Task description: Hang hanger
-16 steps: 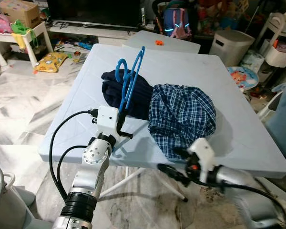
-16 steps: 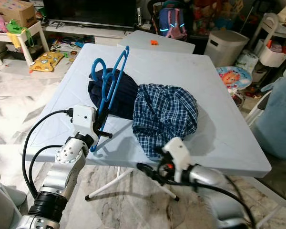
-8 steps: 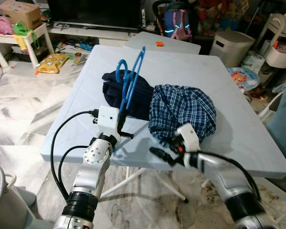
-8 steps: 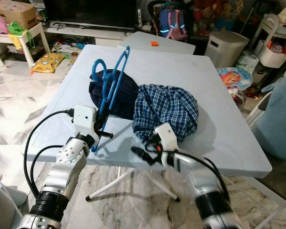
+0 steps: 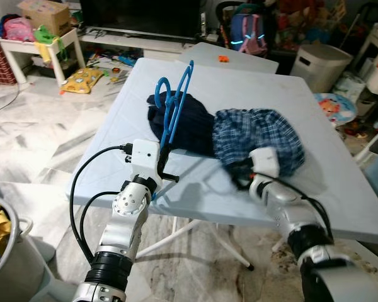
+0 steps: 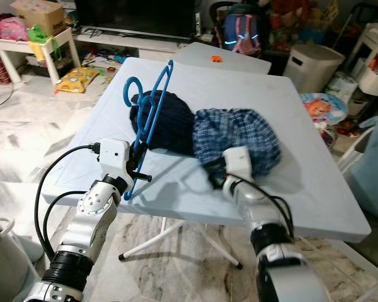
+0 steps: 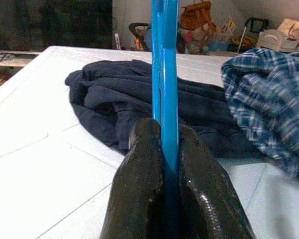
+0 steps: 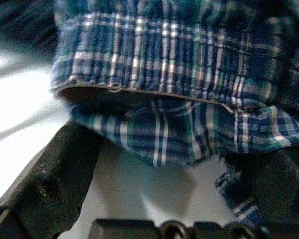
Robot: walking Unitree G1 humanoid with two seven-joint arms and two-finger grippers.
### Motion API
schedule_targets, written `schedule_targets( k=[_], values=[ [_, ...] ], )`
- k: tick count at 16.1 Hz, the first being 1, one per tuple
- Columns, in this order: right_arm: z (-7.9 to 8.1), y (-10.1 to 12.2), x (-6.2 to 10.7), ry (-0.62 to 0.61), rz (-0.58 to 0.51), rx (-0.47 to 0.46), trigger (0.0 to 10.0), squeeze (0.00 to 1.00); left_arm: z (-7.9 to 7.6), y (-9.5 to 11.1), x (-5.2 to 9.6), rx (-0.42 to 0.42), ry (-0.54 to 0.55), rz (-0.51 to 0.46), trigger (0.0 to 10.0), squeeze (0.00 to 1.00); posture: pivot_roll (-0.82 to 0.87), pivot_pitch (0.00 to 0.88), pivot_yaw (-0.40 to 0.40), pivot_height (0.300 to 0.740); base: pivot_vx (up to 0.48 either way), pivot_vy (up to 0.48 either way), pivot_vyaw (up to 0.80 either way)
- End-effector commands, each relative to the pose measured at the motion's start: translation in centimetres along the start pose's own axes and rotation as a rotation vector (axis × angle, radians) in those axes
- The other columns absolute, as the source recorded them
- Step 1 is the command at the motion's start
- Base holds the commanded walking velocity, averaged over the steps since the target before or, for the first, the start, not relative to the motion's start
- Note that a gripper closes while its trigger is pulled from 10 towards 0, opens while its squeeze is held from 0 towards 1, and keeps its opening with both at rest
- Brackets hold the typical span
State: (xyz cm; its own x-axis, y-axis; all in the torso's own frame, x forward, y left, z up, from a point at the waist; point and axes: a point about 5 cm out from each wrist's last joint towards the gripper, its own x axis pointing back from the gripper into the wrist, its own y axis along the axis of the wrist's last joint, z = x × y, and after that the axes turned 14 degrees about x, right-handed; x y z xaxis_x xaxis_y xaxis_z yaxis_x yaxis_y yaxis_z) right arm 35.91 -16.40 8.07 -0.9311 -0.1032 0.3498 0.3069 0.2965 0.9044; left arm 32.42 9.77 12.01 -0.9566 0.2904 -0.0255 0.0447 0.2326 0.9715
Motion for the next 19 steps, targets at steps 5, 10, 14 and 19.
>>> schedule_targets(
  k=[5, 10, 14, 19],
  values=[
    [-1.3, 2.0, 0.9, -0.033, -0.221, 0.01, 10.0, 0.0, 0.2, -1.1, 0.0, -0.007, 0.016, 0.065, 10.0, 0.0, 0.15, 0.0, -0.11, 0.74, 0.0, 0.0, 0.0],
    [-1.5, -2.2, 5.6, 0.074, -0.238, 0.067, 10.0, 0.0, -1.0, -1.8, 0.2, 0.064, -0.126, 0.136, 10.0, 0.0, 0.1, 0.0, -0.074, 0.74, 0.0, 0.0, 0.0],
    [-0.4, -3.4, 9.7, 0.133, -0.261, 0.095, 10.0, 0.0, -1.1, -1.7, 0.1, 0.024, -0.135, 0.125, 10.0, 0.0, 0.08, 0.0, -0.05, 0.74, 0.0, 0.0, 0.0],
    [0.2, -2.5, 10.4, 0.004, -0.318, -0.019, 10.0, 0.0, -0.6, -2.0, 0.1, 0.002, -0.102, 0.15, 10.0, 0.0, 0.08, 0.0, -0.051, 0.74, 0.0, 0.0, 0.0]
  ],
)
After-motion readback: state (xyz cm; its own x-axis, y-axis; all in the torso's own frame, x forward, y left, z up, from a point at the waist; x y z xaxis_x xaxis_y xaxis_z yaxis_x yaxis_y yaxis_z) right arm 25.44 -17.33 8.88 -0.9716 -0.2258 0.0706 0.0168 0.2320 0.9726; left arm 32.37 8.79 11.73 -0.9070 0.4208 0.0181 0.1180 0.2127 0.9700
